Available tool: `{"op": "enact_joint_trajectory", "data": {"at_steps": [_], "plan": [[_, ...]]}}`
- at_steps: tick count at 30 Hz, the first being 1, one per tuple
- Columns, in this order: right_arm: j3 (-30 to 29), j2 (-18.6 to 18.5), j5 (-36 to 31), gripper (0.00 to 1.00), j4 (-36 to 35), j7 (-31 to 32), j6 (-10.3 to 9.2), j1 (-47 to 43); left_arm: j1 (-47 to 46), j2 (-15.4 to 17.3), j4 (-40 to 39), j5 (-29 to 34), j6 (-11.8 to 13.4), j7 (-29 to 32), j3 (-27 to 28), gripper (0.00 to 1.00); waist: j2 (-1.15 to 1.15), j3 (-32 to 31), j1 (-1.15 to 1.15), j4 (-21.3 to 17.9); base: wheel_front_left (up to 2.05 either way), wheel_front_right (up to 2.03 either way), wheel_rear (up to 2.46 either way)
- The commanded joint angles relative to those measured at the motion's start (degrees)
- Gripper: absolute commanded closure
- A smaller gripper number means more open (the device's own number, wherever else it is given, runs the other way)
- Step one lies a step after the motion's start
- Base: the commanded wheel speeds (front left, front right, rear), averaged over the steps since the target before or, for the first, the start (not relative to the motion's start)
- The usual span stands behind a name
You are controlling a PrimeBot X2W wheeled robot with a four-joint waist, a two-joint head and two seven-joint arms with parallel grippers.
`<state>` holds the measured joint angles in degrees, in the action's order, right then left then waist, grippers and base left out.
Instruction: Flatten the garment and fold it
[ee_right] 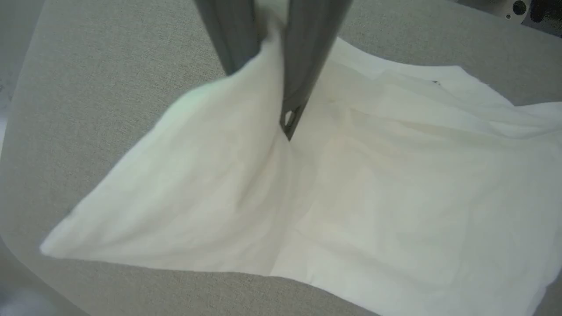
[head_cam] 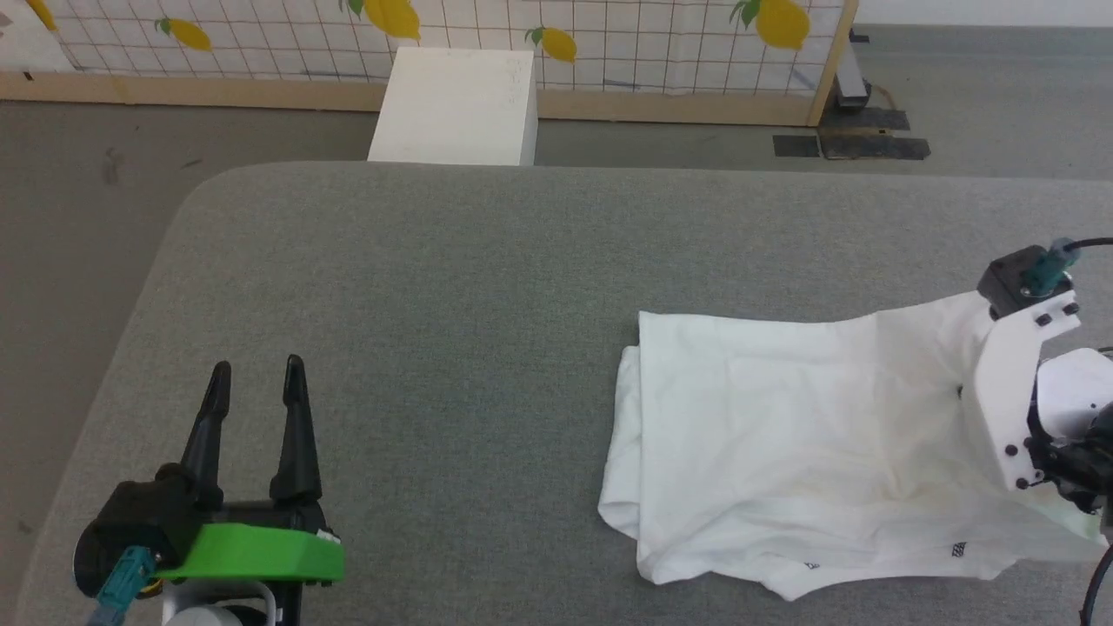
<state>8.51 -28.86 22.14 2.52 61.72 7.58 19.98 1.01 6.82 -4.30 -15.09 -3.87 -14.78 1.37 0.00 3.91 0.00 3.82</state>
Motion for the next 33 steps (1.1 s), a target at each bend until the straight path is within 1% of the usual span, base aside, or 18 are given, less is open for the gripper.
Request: {"op": "enact_joint_trajectory", "data": {"at_steps": [1, 5, 9, 14, 20, 27, 30, 31, 32, 33], "plan": [[0.7, 0.5, 0.6, 1.0, -2.0, 1.0, -0.09, -0.7, 0.9, -0.5, -0.2, 0.7, -0.3, -0.2, 0.0, 0.0, 0.0, -0.3, 0.0, 0.1, 0.0, 0.0, 0.0], [2.9, 3.3, 1.0, 1.0, -4.1, 2.4, -0.09, -0.2, 1.2, -0.9, -0.3, 0.7, -0.6, -0.2, -0.4, 0.0, 0.0, 0.0, 0.0, 0.7, 0.0, 0.0, 0.0], [5.3, 7.0, 0.7, 1.0, -2.3, 1.7, -0.09, 1.4, 0.5, -1.0, -0.2, 0.7, -1.2, -0.2, -0.9, 0.0, 0.0, 1.0, 0.0, 2.2, 0.0, 0.0, 0.0], [8.3, 10.6, -0.9, 1.0, 3.5, -0.9, -0.09, 4.5, -0.5, -1.0, 0.2, 0.6, -1.8, -0.2, -1.6, 0.0, 0.0, 2.5, 0.0, 4.6, 0.0, 0.0, 0.0], [9.0, 14.3, -2.4, 1.0, 11.3, -3.8, -0.09, 7.6, -1.0, -1.2, 0.4, 0.6, -2.2, -0.2, -1.9, 0.0, 0.0, 4.4, 0.0, 6.8, 0.0, 0.0, 0.0], [9.3, 18.1, -2.9, 1.0, 18.0, -7.0, -0.09, 10.3, -1.8, -1.9, 0.9, 0.6, -2.5, -0.2, -2.5, 0.0, 0.0, 5.7, 0.0, 8.1, 0.0, 0.0, 0.0], [9.4, 18.8, -3.5, 1.0, 20.4, -8.4, -0.09, 10.7, -2.0, -2.1, 1.1, 0.5, -2.6, -0.2, -2.7, 0.0, 0.0, 6.0, 0.0, 8.2, 0.0, 0.0, 0.0], [9.5, 19.0, -3.8, 0.84, 21.1, -9.0, -0.09, 10.9, -2.1, -2.2, 1.2, 0.5, -2.7, -0.2, -2.8, 0.0, 0.0, 6.0, 0.0, 8.3, 0.0, 0.0, 0.0], [9.6, 19.1, -4.1, 0.0, 21.7, -9.9, -0.09, 11.1, -2.1, -2.3, 1.3, 0.5, -2.7, -0.2, -2.8, 0.0, 0.0, 6.0, 0.0, 8.2, 0.0, 0.0, 0.0], [9.8, 19.4, -4.1, 0.0, 22.2, -10.8, -0.09, 11.3, -2.2, -2.3, 1.4, 0.5, -2.7, -0.2, -2.8, 0.0, 0.0, 6.0, 0.0, 8.1, 0.0, 0.0, 0.0]]}}
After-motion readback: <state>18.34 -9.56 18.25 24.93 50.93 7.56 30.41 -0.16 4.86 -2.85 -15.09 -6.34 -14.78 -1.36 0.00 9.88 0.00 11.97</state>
